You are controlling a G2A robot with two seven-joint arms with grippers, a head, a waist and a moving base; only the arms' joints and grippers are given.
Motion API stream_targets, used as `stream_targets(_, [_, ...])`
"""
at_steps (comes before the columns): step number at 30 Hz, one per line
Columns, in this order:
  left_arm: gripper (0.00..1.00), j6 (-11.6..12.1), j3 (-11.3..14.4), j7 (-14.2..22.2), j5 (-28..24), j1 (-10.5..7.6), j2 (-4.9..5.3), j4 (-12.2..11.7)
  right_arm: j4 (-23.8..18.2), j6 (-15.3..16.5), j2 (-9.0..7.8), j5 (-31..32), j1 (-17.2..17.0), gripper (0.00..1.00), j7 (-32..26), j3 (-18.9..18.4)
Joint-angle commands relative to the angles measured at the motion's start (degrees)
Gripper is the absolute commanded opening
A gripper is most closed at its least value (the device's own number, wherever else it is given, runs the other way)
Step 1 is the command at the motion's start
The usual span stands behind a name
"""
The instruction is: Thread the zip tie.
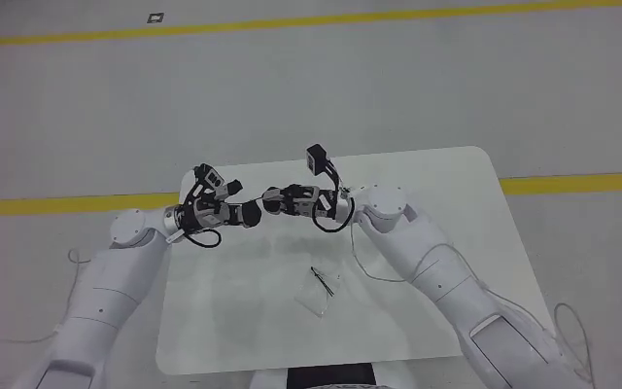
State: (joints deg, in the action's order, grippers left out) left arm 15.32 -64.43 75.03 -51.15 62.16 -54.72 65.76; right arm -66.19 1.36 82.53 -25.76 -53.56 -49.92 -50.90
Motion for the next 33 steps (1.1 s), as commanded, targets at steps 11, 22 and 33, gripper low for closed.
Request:
stream_targets(11, [1.0,-1.5,-0.4,-1.1,1.2,0.93,0.19,2.0,-2.0,-0.9,-0.66,3.3,-1.4,0.0,0.2,-0.5])
stream_targets(22, [1.0,-1.6,-0.6,-1.0,1.9,0.95,0.25,2.2,-2.8,0.1,-1.09,3.7,-1.8,0.0,-1.0,-1.5])
stream_targets(33, [1.0,-2.3,-1.8,-2.0,3.7,1.52,0.64,3.2,-4.7,-0.1,-1.86,4.0,-3.5,0.0,-0.9,-3.4])
